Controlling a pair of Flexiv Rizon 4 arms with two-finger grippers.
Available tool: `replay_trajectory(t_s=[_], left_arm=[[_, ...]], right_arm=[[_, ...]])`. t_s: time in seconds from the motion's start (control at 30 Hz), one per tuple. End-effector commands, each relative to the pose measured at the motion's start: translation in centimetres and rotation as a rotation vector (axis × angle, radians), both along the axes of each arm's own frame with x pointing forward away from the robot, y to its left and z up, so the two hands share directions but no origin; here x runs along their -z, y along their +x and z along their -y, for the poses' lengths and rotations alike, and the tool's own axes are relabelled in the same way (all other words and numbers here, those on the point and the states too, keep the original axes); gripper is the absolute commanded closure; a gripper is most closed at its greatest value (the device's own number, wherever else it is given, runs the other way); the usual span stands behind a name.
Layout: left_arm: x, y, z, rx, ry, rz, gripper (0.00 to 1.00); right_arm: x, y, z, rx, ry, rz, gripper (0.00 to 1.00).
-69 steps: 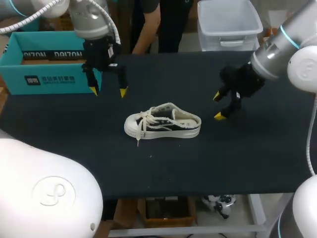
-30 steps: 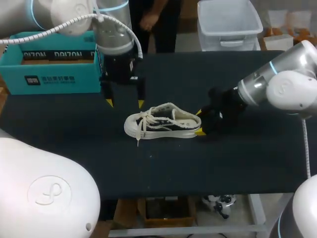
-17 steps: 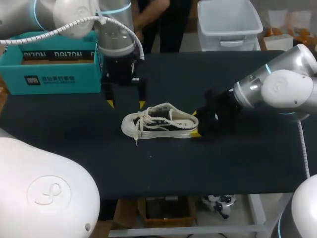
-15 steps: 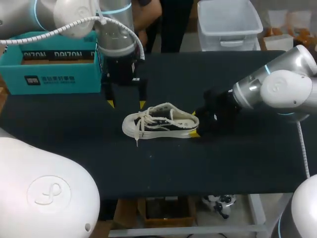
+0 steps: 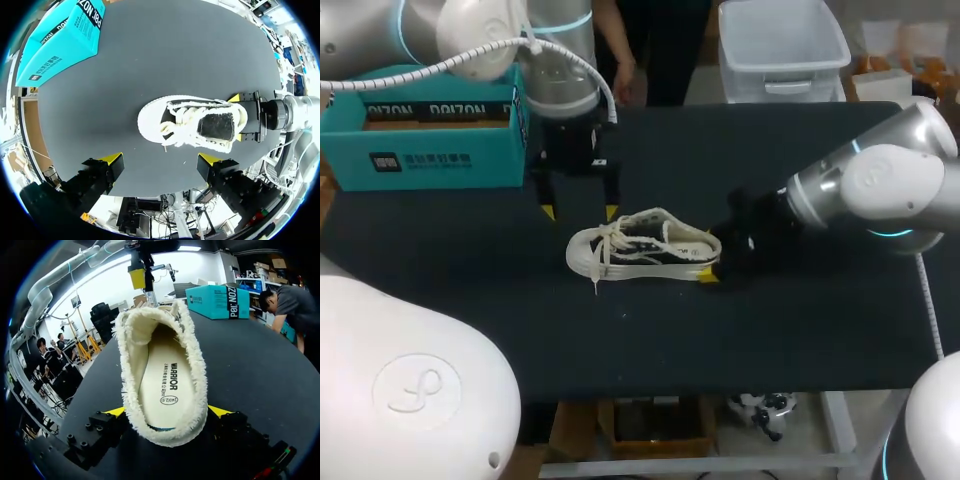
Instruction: Open the shoe tongue, take the insole out of the shoe, put the insole back into the shoe, and pack the shoe into the shoebox
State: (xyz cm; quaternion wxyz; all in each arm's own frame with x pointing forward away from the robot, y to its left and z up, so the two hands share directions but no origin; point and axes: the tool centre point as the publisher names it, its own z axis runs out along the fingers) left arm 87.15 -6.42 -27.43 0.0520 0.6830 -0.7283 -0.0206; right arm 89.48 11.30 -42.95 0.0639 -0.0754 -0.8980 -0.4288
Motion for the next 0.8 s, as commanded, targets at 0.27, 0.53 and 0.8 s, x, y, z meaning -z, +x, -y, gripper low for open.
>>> replay_trajectory(t_s=[0.27, 0.53, 0.8], left_arm=[[-0.3, -0.1, 0.9, 0.019, 0.001, 0.011, 0.0], [-0.7, -0.3, 3.9, 0.086, 0.046, 0.062, 0.0], [-0.1, 0.5, 7.9, 0.122, 0.113, 0.078, 0.0]], right_arm=[[1.9, 0.6, -0.4, -0.027, 0.026, -0.005, 1.0], [1.9, 0.7, -0.5, -0.029, 0.021, -0.008, 1.0], [1.9, 0.7, -0.5, -0.029, 0.021, -0.008, 1.0]])
